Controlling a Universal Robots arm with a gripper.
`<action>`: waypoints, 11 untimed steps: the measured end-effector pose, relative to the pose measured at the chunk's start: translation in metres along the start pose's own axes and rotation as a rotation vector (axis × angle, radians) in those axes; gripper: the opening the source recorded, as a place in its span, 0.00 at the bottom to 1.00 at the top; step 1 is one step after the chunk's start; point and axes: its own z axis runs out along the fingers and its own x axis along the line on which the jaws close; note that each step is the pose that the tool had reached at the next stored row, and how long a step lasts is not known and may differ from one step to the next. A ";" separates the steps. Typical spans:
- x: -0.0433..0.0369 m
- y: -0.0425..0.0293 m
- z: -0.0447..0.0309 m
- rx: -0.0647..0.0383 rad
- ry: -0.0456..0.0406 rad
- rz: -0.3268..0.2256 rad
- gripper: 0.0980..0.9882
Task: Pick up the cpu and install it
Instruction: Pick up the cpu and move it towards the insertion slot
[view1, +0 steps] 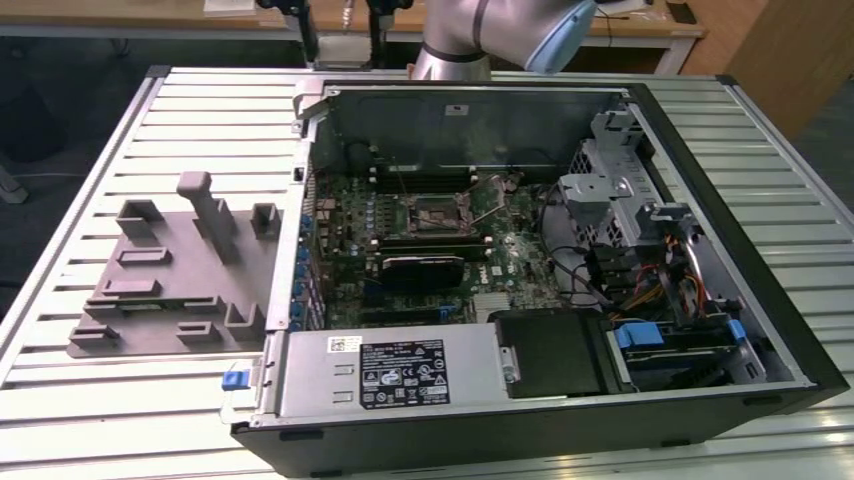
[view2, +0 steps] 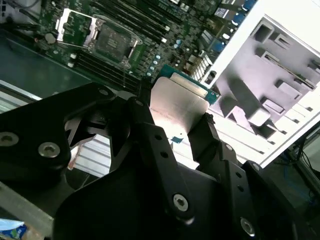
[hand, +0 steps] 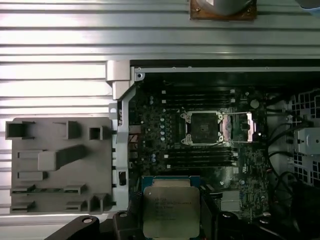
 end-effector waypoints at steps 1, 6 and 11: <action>-0.0045 0.0005 0.0002 0.000 0.0000 0.000 0.50; -0.0272 0.0029 0.0011 0.000 0.0000 0.000 0.50; -0.0495 0.0056 0.0020 0.000 0.0000 0.000 0.50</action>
